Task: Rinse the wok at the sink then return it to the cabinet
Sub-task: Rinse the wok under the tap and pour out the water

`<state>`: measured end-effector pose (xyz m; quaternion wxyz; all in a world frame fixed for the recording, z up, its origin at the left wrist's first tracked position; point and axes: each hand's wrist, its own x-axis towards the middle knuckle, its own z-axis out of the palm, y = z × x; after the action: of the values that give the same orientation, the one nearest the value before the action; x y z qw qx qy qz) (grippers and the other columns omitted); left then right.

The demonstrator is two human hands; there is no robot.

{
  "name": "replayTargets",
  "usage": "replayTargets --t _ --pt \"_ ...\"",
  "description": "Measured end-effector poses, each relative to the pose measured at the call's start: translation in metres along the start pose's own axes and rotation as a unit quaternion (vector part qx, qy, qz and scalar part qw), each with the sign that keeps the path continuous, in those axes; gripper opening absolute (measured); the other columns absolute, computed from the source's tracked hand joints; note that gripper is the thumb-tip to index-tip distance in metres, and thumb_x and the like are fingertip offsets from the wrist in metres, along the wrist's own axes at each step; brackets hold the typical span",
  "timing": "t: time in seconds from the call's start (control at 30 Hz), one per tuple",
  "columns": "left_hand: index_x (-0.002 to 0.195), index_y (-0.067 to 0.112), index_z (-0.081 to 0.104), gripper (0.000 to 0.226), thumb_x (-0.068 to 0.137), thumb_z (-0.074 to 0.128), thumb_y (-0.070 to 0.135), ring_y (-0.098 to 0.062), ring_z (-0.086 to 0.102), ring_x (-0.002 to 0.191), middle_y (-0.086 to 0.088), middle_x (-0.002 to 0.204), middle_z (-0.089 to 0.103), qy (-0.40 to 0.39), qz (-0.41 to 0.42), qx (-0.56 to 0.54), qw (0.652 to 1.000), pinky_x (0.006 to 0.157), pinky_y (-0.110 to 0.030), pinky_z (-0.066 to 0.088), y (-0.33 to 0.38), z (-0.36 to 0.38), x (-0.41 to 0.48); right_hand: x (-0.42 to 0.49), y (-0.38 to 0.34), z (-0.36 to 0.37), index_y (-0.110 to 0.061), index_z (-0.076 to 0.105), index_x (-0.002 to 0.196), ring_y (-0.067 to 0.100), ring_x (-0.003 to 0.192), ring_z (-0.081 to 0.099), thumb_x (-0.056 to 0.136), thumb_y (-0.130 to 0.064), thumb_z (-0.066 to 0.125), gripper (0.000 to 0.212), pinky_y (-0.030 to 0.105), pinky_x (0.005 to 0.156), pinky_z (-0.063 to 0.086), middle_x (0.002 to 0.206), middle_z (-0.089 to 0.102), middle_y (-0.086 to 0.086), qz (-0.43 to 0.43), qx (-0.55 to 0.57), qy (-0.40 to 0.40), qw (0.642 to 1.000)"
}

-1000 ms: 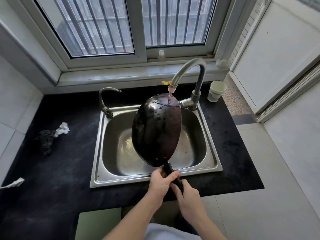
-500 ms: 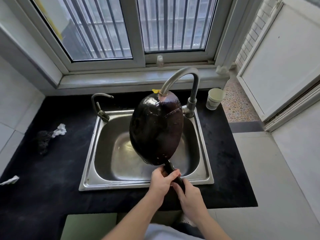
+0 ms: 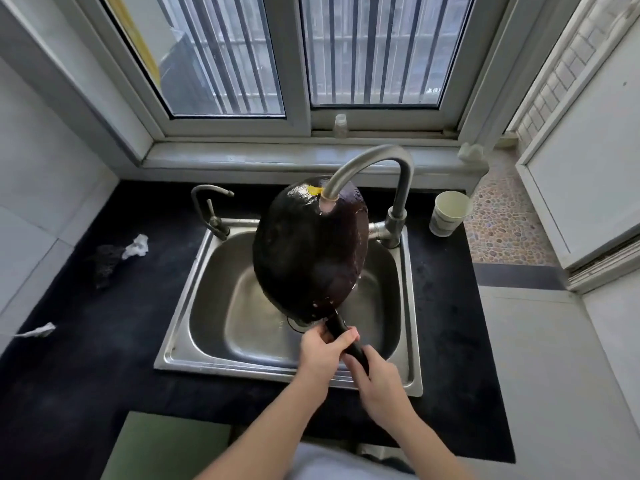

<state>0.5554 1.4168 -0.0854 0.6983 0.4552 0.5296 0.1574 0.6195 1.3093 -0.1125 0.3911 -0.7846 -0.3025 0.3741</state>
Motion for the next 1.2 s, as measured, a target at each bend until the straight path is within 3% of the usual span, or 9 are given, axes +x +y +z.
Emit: replayTargets --t 0.2,0.33,0.43,0.6,0.73,0.83,0.93,1.03,1.2 --pt "0.097 0.005 0.071 0.015 0.082 0.076 0.006 -0.022 0.073 0.093 -0.010 0.091 0.078 0.029 0.004 -0.021 0.999 0.087 -0.033 0.056 0.008 0.005 0.006 0.016 -0.003 -0.007 -0.021 0.060 0.102 0.002 0.055 0.057 0.100 -0.037 0.053 0.017 0.019 0.053 0.043 0.067 0.063 -0.006 -0.013 -0.002 -0.025 1.000" --pt "0.093 0.004 0.071 0.012 0.083 0.075 0.005 -0.023 0.073 0.094 -0.013 0.092 0.078 0.044 0.009 -0.026 0.999 0.087 -0.031 0.056 0.014 0.004 0.008 0.025 -0.004 -0.007 -0.023 0.060 0.100 0.006 0.053 0.055 0.100 -0.038 0.053 0.017 0.025 0.054 0.045 0.066 0.063 -0.002 -0.027 0.005 -0.034 0.999" --pt "0.093 0.007 0.072 0.011 0.083 0.075 0.008 -0.022 0.072 0.096 -0.012 0.093 0.078 0.054 0.006 -0.021 0.998 0.090 -0.033 0.055 0.015 0.000 0.008 0.028 -0.006 -0.003 -0.024 0.060 0.105 0.006 0.053 0.055 0.100 -0.040 0.052 0.018 0.024 0.054 0.046 0.067 0.064 -0.003 -0.024 0.006 -0.049 0.998" --pt "0.097 0.005 0.071 0.016 0.082 0.076 0.009 -0.023 0.073 0.096 -0.011 0.094 0.078 0.061 -0.005 -0.019 0.998 0.093 -0.039 0.056 0.012 -0.009 0.009 0.027 -0.009 0.003 -0.031 0.054 0.092 0.004 0.050 0.054 0.100 -0.041 0.052 0.012 0.021 0.053 0.043 0.065 0.061 -0.006 -0.021 -0.001 -0.057 0.998" --pt "0.101 0.002 0.070 0.019 0.083 0.075 0.008 -0.026 0.073 0.095 -0.014 0.094 0.078 0.051 -0.011 -0.030 0.998 0.085 -0.037 0.058 0.003 -0.018 0.008 0.019 -0.009 0.009 -0.028 0.057 0.102 -0.001 0.057 0.059 0.099 -0.040 0.054 0.013 0.016 0.054 0.043 0.069 0.062 -0.007 -0.019 -0.011 -0.052 0.998" --pt "0.102 0.000 0.069 0.022 0.082 0.076 0.007 -0.028 0.073 0.094 -0.016 0.095 0.077 0.036 -0.021 -0.034 0.999 0.085 -0.040 0.058 -0.003 -0.026 0.009 0.010 -0.012 0.014 -0.035 0.055 0.093 -0.003 0.057 0.058 0.099 -0.038 0.056 0.007 0.015 0.054 0.041 0.068 0.061 -0.010 -0.015 -0.008 -0.046 0.999" --pt "0.102 -0.005 0.067 0.023 0.082 0.075 0.002 -0.030 0.072 0.089 -0.020 0.096 0.075 0.011 -0.032 -0.039 0.999 0.083 -0.042 0.059 -0.009 -0.040 0.004 -0.004 -0.015 0.027 -0.041 0.049 0.084 -0.003 0.055 0.055 0.098 -0.035 0.058 0.018 0.014 0.054 0.039 0.064 0.057 -0.011 -0.008 -0.016 -0.028 0.999" --pt "0.098 -0.005 0.066 0.019 0.081 0.074 -0.003 -0.031 0.070 0.086 -0.022 0.092 0.073 -0.027 -0.052 -0.065 0.996 0.084 -0.044 0.056 -0.015 -0.058 -0.005 -0.022 -0.016 0.044 -0.034 0.059 0.095 -0.003 0.068 0.059 0.095 -0.036 0.061 0.003 0.013 0.062 0.040 0.075 0.064 -0.010 0.009 -0.013 -0.010 1.000" --pt "0.101 -0.003 0.064 0.019 0.084 0.066 -0.010 -0.028 0.069 0.091 -0.018 0.096 0.072 -0.121 -0.087 -0.127 0.981 0.084 -0.036 0.057 -0.019 -0.091 -0.011 -0.044 -0.022 0.077 -0.024 0.067 0.103 0.005 0.070 0.064 0.092 -0.037 0.065 0.017 0.018 0.064 0.048 0.081 0.072 -0.005 0.055 0.008 0.028 0.998"
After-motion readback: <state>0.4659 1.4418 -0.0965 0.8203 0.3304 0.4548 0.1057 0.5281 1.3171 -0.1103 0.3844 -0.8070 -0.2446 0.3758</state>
